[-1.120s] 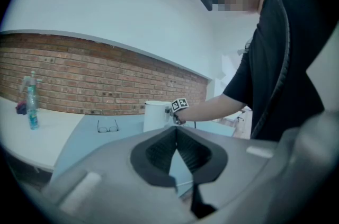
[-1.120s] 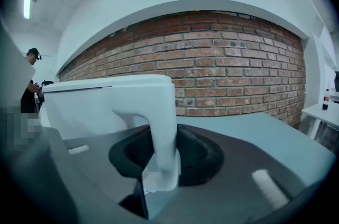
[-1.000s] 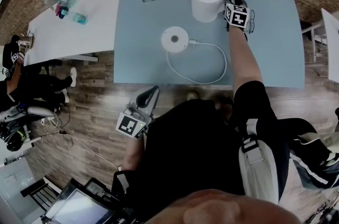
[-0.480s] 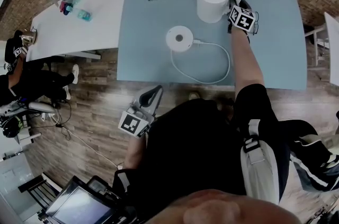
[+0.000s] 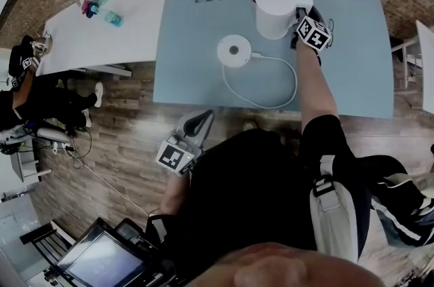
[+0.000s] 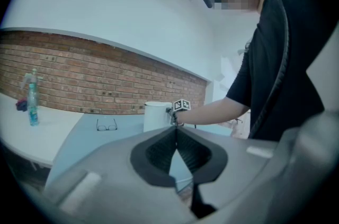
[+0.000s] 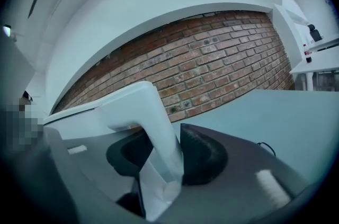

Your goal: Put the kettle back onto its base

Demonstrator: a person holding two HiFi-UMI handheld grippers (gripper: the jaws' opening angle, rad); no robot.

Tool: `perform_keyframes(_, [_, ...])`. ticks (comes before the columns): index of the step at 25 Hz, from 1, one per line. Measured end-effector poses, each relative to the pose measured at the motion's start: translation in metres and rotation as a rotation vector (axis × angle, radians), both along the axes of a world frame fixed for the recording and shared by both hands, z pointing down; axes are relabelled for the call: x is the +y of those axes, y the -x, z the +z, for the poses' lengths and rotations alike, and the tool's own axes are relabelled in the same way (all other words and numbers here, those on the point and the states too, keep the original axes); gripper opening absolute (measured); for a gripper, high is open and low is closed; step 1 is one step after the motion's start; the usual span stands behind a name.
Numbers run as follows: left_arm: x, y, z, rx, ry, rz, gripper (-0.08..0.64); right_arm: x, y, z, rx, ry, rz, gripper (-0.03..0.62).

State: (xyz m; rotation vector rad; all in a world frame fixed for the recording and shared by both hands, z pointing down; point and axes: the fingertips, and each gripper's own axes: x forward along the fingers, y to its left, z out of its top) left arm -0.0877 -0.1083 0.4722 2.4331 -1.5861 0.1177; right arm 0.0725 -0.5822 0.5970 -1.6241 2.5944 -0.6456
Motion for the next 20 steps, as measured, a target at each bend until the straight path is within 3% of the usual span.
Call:
perform_keyframes(11, [0.005, -0.002, -0.006, 0.002, -0.023, 0.014, 0.000, 0.012, -0.001, -0.005, -0.049, -0.001, -0.008, 0.164])
perform_keyframes(20, [0.012, -0.002, -0.007, 0.008, -0.034, 0.025, 0.001, 0.024, 0.000, -0.022, -0.010, -0.053, -0.026, 0.164])
